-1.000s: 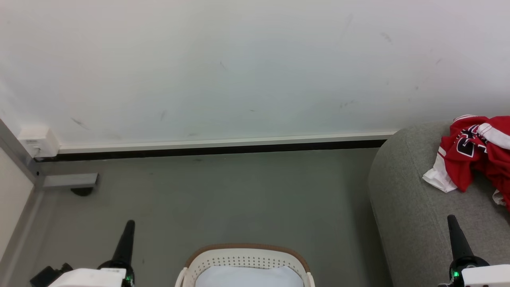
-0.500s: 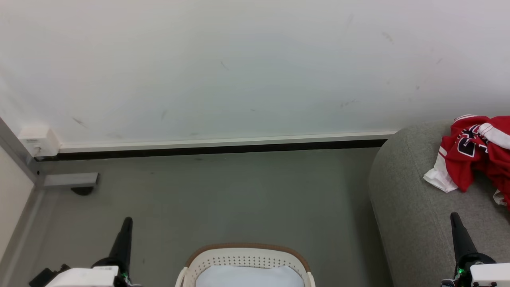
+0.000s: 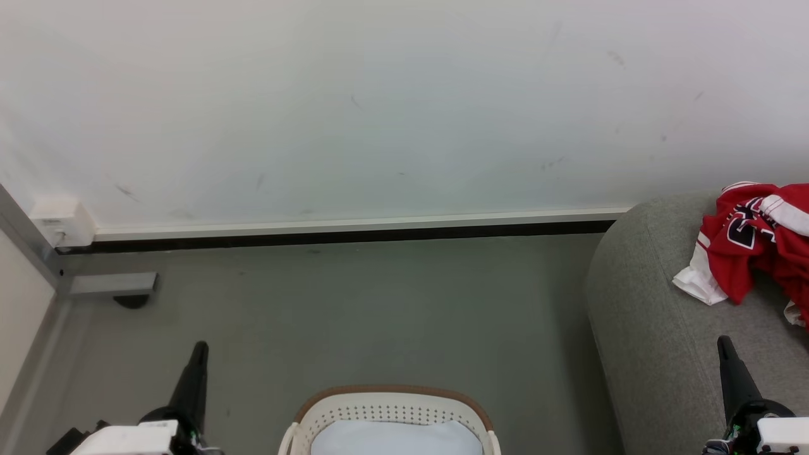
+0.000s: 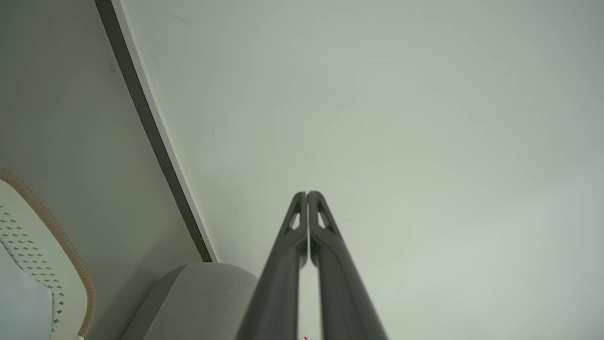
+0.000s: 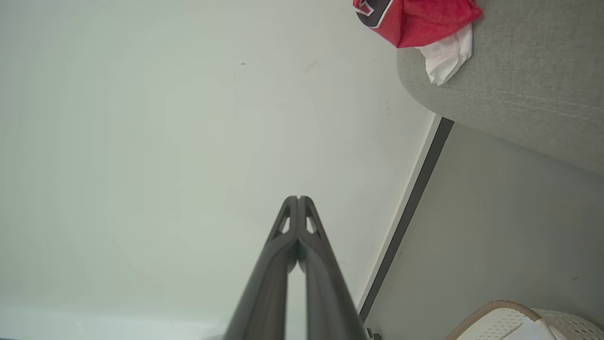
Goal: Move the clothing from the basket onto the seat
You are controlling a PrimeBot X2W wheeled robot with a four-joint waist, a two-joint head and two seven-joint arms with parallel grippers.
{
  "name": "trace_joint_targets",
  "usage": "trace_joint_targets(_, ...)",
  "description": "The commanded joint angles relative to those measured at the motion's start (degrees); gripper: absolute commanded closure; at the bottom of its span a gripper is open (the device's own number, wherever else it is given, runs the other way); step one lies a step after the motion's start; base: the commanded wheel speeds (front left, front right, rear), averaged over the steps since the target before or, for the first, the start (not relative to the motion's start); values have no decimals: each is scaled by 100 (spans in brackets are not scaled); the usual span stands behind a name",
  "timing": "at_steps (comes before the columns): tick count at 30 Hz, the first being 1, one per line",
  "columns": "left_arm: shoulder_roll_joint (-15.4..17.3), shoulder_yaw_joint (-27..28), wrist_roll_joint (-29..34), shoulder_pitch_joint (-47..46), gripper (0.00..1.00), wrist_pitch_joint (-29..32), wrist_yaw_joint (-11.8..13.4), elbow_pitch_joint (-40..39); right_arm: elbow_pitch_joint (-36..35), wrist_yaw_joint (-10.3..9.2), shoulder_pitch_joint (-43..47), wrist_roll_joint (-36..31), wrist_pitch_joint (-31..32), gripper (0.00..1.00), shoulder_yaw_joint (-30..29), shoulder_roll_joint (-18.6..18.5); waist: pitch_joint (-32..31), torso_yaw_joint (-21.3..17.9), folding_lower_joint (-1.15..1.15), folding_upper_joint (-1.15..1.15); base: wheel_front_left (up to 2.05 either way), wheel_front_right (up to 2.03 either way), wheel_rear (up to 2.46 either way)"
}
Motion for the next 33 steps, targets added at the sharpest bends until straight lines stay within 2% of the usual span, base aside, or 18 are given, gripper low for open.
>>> trace_joint_targets(1, 9, 44, -159, -78, 100, 51, -40, -2, 7, -11, -61, 124, 46, 100, -37, 8, 1, 1, 0, 0, 0, 0, 0)
trace_joint_targets(8, -10, 87, -408, -88, 100, 116, -58, 10, 19, -12, -76, 341, 116, 100, -90, 26, 6, 6, 0, 0, 0, 0, 0)
trace_joint_targets(33, -10, 85, -405, -84, 100, 120, -52, 8, 19, -12, -78, 304, 131, 100, -107, 40, 7, 7, 0, 0, 0, 0, 0)
